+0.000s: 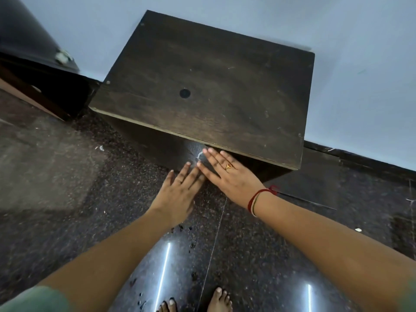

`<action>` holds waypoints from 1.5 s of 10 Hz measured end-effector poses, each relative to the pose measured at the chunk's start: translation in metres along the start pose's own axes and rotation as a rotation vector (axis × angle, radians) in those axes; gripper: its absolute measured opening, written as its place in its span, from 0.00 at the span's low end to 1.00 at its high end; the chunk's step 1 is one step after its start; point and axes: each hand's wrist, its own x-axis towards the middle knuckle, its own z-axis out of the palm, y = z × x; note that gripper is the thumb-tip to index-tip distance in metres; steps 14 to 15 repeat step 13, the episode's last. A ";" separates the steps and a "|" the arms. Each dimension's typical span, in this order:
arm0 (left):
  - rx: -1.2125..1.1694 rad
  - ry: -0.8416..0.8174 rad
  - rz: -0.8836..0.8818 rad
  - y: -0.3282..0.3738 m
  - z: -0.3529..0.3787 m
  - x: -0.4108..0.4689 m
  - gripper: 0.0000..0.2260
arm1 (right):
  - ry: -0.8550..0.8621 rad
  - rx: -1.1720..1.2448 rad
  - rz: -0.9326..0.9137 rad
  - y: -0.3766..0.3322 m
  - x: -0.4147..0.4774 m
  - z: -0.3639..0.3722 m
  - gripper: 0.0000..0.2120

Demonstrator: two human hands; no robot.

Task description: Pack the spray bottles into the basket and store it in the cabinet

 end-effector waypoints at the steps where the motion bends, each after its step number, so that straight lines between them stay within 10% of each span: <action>1: 0.003 0.008 -0.035 -0.005 -0.002 0.014 0.37 | -0.017 -0.039 0.021 0.001 -0.001 0.005 0.28; 5: -0.070 -0.030 -0.053 -0.009 -0.029 0.014 0.37 | -0.183 0.075 0.175 -0.023 0.008 -0.014 0.30; 7: -0.151 0.434 -0.040 -0.026 -0.055 -0.022 0.19 | 0.141 0.236 0.304 -0.043 0.011 -0.044 0.32; 9: -0.101 0.413 -0.192 -0.025 -0.027 -0.045 0.37 | 0.077 0.283 0.613 -0.042 0.006 -0.051 0.38; 15: -0.072 0.486 -0.166 -0.029 -0.110 -0.065 0.38 | 0.076 0.376 0.776 -0.036 -0.002 -0.129 0.35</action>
